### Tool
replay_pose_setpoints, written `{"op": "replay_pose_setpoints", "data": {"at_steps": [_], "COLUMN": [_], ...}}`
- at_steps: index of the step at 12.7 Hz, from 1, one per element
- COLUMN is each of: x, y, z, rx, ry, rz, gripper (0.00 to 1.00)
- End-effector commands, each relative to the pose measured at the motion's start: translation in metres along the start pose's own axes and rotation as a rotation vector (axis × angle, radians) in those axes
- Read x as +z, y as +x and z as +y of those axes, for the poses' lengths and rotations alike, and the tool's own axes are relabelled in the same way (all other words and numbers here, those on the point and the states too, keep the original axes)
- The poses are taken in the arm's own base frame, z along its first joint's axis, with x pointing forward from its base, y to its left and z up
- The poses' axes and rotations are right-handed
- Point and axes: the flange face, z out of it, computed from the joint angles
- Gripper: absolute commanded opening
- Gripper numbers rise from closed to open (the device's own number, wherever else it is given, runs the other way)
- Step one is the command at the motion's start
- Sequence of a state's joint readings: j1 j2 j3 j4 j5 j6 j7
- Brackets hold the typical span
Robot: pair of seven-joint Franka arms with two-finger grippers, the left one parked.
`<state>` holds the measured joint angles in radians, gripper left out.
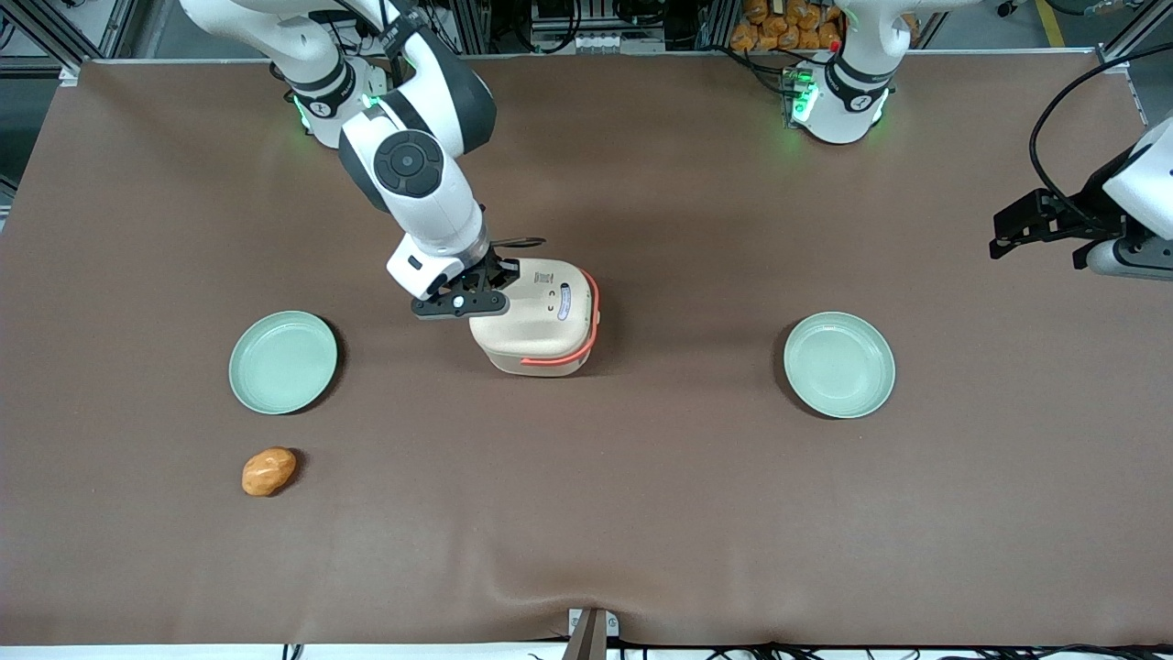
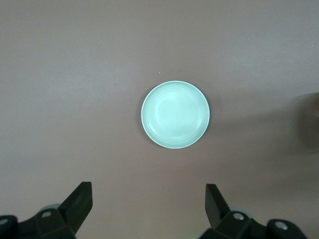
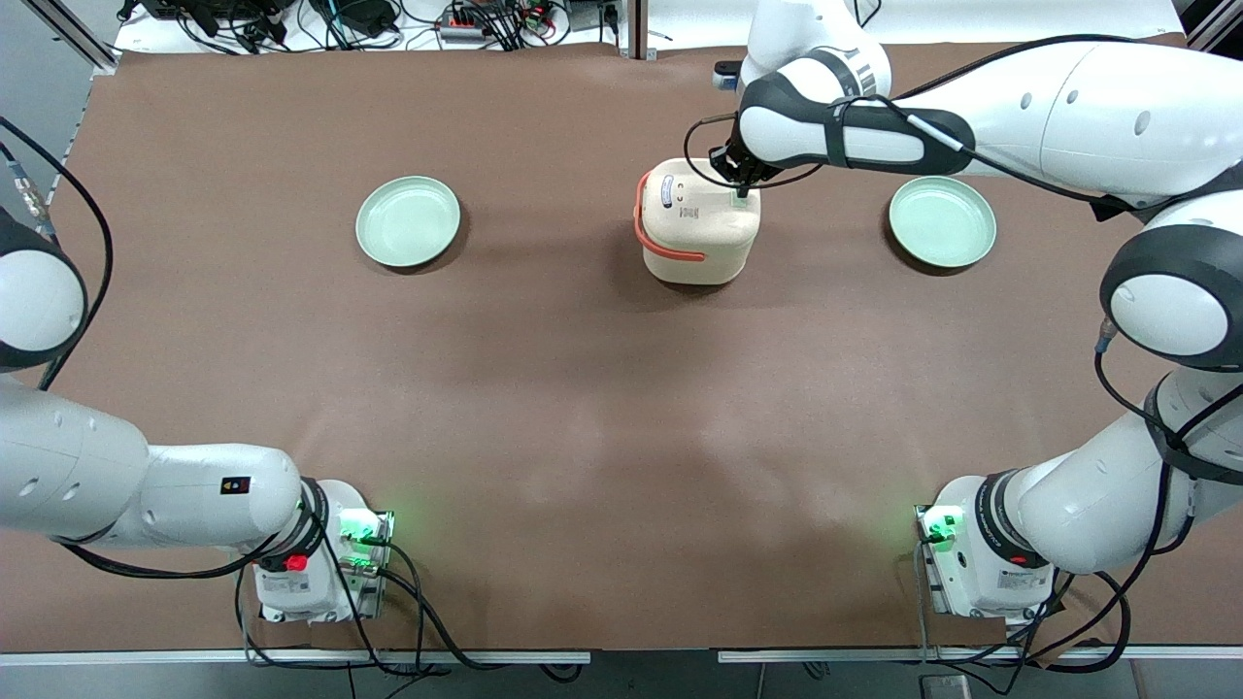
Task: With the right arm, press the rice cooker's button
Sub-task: 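Lower the closed right gripper fingertips onto the green button and press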
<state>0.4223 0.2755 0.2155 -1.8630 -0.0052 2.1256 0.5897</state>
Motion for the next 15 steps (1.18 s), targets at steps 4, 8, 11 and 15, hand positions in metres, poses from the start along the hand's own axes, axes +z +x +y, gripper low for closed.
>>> {"op": "replay_pose_setpoints", "data": {"at_steps": [4, 8, 11, 15], "x": [0.006, 0.022, 0.037, 0.008], "y": [-0.001, 0.001, -0.001, 0.004], "z": [-0.004, -0.004, -0.002, 0.003], "rx": [0.02, 0.027, 0.022, 0.069], "ry": [-0.017, -0.017, -0.027, -0.017], "rz": [0.026, 0.021, 0.031, 0.048], "gripper": [0.0, 0.0, 0.0, 0.4]}}
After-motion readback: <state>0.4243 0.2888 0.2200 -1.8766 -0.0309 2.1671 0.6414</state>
